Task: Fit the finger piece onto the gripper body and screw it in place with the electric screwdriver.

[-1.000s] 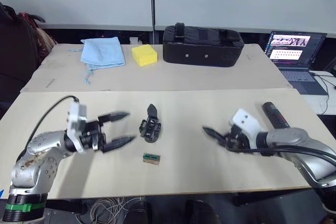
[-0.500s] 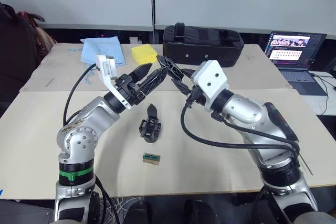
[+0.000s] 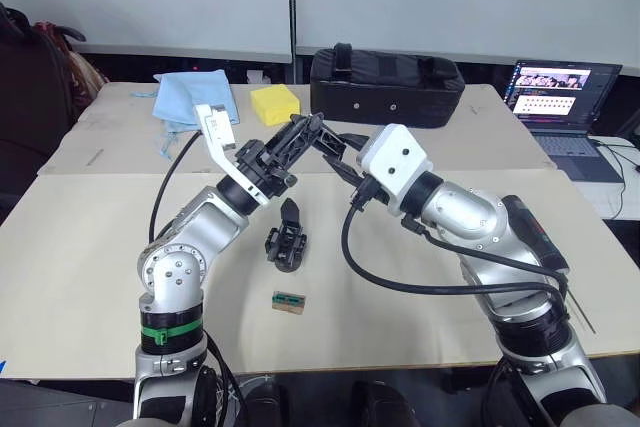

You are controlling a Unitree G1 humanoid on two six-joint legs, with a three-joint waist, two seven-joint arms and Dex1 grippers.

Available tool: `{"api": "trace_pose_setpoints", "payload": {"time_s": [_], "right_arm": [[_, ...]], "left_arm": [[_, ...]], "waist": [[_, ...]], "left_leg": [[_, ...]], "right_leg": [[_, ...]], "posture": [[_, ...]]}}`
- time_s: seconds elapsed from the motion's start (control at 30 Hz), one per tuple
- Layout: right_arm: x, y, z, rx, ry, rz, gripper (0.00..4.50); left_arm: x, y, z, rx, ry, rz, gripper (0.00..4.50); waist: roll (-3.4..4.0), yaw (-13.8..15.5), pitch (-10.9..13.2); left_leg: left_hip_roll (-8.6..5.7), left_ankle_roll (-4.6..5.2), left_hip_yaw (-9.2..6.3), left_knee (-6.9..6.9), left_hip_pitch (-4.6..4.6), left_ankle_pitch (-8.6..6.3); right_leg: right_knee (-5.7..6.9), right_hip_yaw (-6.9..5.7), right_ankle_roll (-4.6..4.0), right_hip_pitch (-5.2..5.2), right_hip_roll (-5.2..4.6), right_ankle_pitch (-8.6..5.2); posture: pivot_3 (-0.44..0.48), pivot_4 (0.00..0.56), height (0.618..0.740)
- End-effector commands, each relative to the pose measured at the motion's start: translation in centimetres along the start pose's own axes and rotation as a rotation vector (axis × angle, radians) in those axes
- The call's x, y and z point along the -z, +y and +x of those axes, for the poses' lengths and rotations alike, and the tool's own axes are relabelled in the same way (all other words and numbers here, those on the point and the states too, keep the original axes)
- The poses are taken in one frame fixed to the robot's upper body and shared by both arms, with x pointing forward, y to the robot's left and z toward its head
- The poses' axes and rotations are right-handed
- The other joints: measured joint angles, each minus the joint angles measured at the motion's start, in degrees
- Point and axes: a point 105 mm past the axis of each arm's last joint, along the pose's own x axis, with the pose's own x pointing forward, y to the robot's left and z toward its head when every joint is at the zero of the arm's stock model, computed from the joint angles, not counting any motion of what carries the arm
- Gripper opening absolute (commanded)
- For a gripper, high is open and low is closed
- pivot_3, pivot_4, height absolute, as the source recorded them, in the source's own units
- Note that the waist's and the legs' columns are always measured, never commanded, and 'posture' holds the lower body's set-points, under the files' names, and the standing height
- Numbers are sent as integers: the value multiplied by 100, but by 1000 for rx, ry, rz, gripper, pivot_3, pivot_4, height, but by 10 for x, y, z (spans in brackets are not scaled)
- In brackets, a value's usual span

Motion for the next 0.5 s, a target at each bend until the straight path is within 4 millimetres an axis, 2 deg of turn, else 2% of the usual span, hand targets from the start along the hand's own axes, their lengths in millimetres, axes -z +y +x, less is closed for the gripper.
{"api": "trace_pose_setpoints", "payload": {"time_s": [0.03,0.13,0.2,0.23,0.33,0.4,0.43,0.5], "right_arm": [[-13,-1,-5,-4,-49,-33,1094],[-12,-1,-8,-11,-47,-12,1094],[-9,-5,-17,-25,-36,-8,2117],[-8,-6,-19,-32,-34,-12,2339],[-6,-20,-35,-64,-29,10,3433],[-13,-17,-46,-204,-71,100,4158],[-17,-17,-51,-255,-89,145,4461],[-12,-19,-58,-344,-44,251,4500]], "left_arm": [[-15,-17,-3,58,-78,33,2],[-16,-18,-8,58,-94,28,10],[-21,-16,-10,54,-120,11,10],[-22,-16,-10,53,-130,5,10],[-38,-11,-12,88,-150,6,10],[-45,-14,-16,175,-84,18,10],[-47,-16,-18,216,-44,31,10],[-45,-17,-22,275,67,21,10]], "waist": [[0,1,0],[0,-2,0],[0,1,0],[-1,15,1],[-3,22,2],[-4,16,3],[-7,11,4],[-6,-13,5]], "left_leg": [[0,0,0,0,0,0],[1,0,-1,-1,0,0],[2,0,-1,-1,0,0],[2,0,-2,0,0,0],[0,0,-3,3,-2,0],[0,0,-3,3,-3,0],[1,0,-4,2,-2,0],[7,0,-6,-2,-1,-1]], "right_leg": [[0,0,0,0,0,0],[0,1,-1,0,1,0],[0,0,-1,0,3,-1],[0,0,-1,0,3,-1],[-5,1,-1,2,2,-1],[-5,1,-2,1,2,-1],[-6,0,-2,2,4,-1],[-7,1,-5,1,11,-3]], "posture": [[0,150,740],[0,150,740],[0,150,740],[0,150,740],[0,150,740],[0,150,740],[0,150,740],[0,150,740]]}}
